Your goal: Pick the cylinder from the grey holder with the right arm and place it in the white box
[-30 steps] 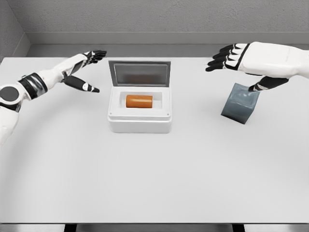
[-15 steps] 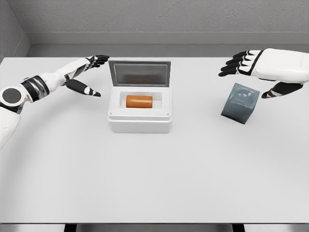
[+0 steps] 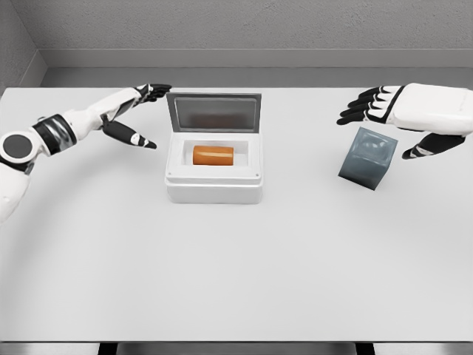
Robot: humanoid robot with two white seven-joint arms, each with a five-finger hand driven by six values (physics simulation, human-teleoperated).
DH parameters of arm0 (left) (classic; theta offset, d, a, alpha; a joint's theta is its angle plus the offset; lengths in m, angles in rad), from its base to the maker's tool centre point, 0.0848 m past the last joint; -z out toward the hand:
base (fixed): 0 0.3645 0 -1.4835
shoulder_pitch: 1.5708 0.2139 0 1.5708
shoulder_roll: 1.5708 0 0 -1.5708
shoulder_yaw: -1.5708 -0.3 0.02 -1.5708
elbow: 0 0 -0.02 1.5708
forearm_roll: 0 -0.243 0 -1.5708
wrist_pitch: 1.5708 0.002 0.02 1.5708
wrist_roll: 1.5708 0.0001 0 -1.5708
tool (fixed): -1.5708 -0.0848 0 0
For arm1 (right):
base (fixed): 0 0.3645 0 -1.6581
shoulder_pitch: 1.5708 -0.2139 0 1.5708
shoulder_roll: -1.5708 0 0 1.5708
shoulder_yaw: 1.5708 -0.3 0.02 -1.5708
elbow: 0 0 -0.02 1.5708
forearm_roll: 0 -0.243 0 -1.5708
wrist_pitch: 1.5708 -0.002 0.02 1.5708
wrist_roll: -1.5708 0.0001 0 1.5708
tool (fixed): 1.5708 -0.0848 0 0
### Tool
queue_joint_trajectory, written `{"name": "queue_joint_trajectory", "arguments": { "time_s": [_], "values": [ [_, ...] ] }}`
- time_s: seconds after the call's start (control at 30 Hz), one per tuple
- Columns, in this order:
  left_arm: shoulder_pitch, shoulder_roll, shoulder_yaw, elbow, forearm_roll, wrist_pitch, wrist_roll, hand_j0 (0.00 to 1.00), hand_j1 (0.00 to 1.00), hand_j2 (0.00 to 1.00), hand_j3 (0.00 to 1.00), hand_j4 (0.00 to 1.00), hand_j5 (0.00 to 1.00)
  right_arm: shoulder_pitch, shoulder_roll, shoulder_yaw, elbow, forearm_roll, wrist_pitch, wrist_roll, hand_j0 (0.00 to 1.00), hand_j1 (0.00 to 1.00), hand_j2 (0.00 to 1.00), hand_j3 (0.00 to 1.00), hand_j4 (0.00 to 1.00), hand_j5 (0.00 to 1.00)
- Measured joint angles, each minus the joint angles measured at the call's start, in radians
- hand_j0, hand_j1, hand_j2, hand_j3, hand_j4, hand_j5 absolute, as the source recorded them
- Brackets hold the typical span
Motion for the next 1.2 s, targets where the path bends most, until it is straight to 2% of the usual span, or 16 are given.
{"name": "queue_joint_trajectory", "arguments": {
  "time_s": [0.43,1.2],
  "values": [
    [0.031,0.036,0.0,-0.093,0.0,0.0,0.0,1.0,1.0,1.0,1.0,1.0,1.0,-0.006,-0.006,0.0,-0.001,-0.015,0.0,0.0,1.0,1.0,1.0,1.0,1.0,1.0],
    [0.066,0.059,0.002,-0.172,0.0,-0.001,0.0,1.0,1.0,1.0,1.0,1.0,1.0,-0.002,0.005,0.012,-0.001,-0.019,0.0,0.0,1.0,1.0,1.0,1.0,1.0,1.0]
  ]
}}
